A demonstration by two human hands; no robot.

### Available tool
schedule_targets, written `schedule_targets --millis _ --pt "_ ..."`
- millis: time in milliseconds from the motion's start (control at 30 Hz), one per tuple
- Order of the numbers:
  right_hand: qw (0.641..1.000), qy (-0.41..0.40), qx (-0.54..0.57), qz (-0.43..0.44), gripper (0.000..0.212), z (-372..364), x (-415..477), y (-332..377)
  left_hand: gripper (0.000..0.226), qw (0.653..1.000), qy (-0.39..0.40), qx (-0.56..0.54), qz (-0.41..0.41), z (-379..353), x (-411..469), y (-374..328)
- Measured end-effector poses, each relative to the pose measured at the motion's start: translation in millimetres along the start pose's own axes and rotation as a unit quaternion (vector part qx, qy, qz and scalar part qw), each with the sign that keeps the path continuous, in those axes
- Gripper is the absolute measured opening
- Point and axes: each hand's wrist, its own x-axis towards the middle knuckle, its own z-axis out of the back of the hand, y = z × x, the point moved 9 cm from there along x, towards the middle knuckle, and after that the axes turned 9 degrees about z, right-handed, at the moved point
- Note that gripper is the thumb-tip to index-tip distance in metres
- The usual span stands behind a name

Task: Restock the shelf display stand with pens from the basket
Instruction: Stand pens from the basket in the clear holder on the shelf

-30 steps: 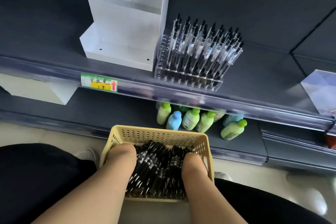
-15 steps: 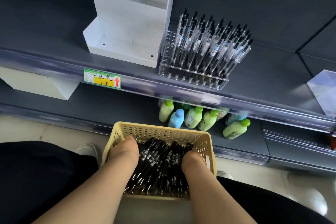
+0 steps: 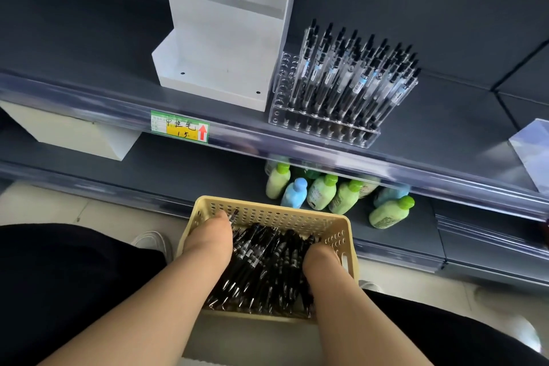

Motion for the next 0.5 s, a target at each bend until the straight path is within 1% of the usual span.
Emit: schedule_targets --millis 33,67,133,200,233,300,333,367,400,433,467,500 --pt "0.999 -0.006 -0.028 -0.015 0.037 3.4 -0.9 -3.1 0.046 1.000 -0.008 -0.011 0.006 2.7 -0.3 1.1" --pt "0.998 0.017 -0.064 0.010 0.037 3.3 -6.8 2.9 0.046 1.000 -0.015 -0.015 0.005 4.6 2.8 1.2" --pt "0.988 0.027 -0.134 0.068 0.035 9.4 -15.8 10.7 0.036 0.999 -0.018 -0.031 0.000 6.8 1.0 1.2" --pt "0.994 0.001 -0.058 0.091 0.032 14.2 -28.2 12.0 0.030 0.998 -0.032 -0.047 -0.015 16.7 -5.2 0.4" --pt "0.996 -0.036 0.023 0.080 0.031 18.4 -32.3 7.2 0.030 0.998 -0.033 -0.050 -0.030 19.7 -9.0 -0.3" --pt "0.983 -0.108 0.124 0.076 0.028 30.6 -43.4 0.7 0.030 0.992 -0.060 -0.087 -0.062 31.0 -20.1 -1.7" --pt "0.978 -0.122 0.149 0.086 0.024 35.8 -52.5 0.1 0.027 0.986 -0.072 -0.128 -0.082 36.3 -27.6 -1.5" --pt "0.976 -0.128 0.141 0.104 0.017 40.8 -62.9 1.6 0.023 0.975 -0.085 -0.176 -0.103 43.1 -36.5 -1.1" --pt "0.975 -0.118 0.150 0.113 0.019 43.6 -74.3 3.4 0.019 0.962 -0.093 -0.227 -0.120 48.6 -44.5 -0.3" --pt "0.974 -0.121 0.138 0.134 0.025 49.5 -87.0 8.4 0.015 0.949 -0.093 -0.272 -0.133 51.2 -50.7 0.2" --pt "0.969 -0.128 0.144 0.156 0.028 52.8 -99.0 12.4 0.011 0.935 -0.094 -0.309 -0.149 55.3 -58.9 0.5" --pt "0.958 -0.137 0.167 0.186 0.025 56.6 -108.7 16.5 0.007 0.921 -0.090 -0.340 -0.167 57.8 -66.0 0.4"
